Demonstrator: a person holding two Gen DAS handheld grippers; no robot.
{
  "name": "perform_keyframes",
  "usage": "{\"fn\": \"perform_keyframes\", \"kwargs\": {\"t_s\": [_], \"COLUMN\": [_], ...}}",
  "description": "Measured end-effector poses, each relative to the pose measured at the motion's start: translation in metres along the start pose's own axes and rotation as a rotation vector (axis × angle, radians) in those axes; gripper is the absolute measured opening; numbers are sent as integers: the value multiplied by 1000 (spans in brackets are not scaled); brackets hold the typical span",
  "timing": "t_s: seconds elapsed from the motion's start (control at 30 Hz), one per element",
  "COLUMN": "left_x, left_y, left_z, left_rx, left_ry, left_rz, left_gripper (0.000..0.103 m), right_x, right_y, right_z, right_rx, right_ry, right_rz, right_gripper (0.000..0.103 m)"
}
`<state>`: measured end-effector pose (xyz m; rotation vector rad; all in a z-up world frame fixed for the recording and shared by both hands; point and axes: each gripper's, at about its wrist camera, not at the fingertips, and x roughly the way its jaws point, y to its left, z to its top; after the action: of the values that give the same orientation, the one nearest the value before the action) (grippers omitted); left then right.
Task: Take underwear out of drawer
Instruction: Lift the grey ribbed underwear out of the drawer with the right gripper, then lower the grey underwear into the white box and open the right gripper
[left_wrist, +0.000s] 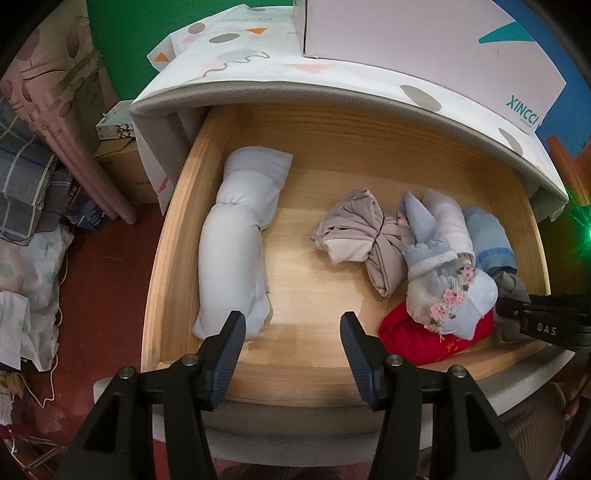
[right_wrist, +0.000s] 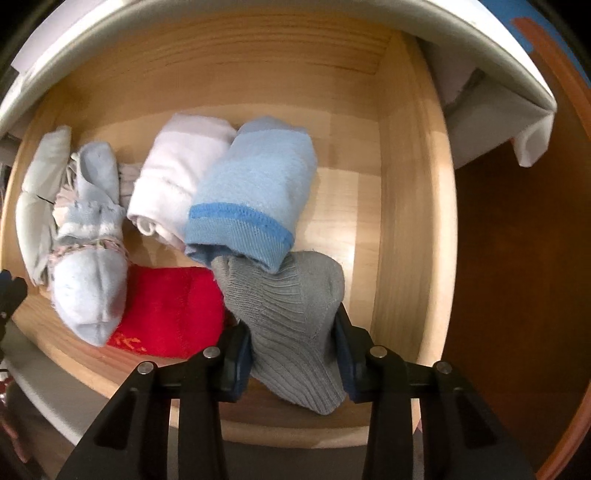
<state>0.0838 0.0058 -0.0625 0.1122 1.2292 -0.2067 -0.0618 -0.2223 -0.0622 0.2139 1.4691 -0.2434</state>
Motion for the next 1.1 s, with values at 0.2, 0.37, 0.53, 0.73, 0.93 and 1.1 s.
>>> {"fn": "perform_keyframes", "kwargs": {"t_s": [0.2, 0.37, 0.53, 0.73, 0.93, 1.1], "left_x": [0, -1, -1, 0, -1, -1], "left_y": [-2, -1, -1, 0, 0, -1], "left_z": [0, -1, -1, -1, -1, -2], "left_rx": [6, 0, 3, -1, -1, 5], "left_ry": [-3, -1, 1, 1, -1, -5], "left_rz": [13, 16, 20, 21, 21, 25], "left_gripper": [55, 55, 55, 55, 55, 55], "right_x": [-20, -38, -58, -90, -119, -160], "right_y": [0, 2, -5, -12, -18, -17], "right_z": [-8, -12, -7, 10, 21, 40], "right_rx": [9, -5, -6, -17, -22, -26], "right_ry": [-28, -49, -78, -120, -184, -268], "right_rz": [36, 47, 68, 82, 97, 103], "right_gripper": [35, 35, 35, 35, 35, 35]}}
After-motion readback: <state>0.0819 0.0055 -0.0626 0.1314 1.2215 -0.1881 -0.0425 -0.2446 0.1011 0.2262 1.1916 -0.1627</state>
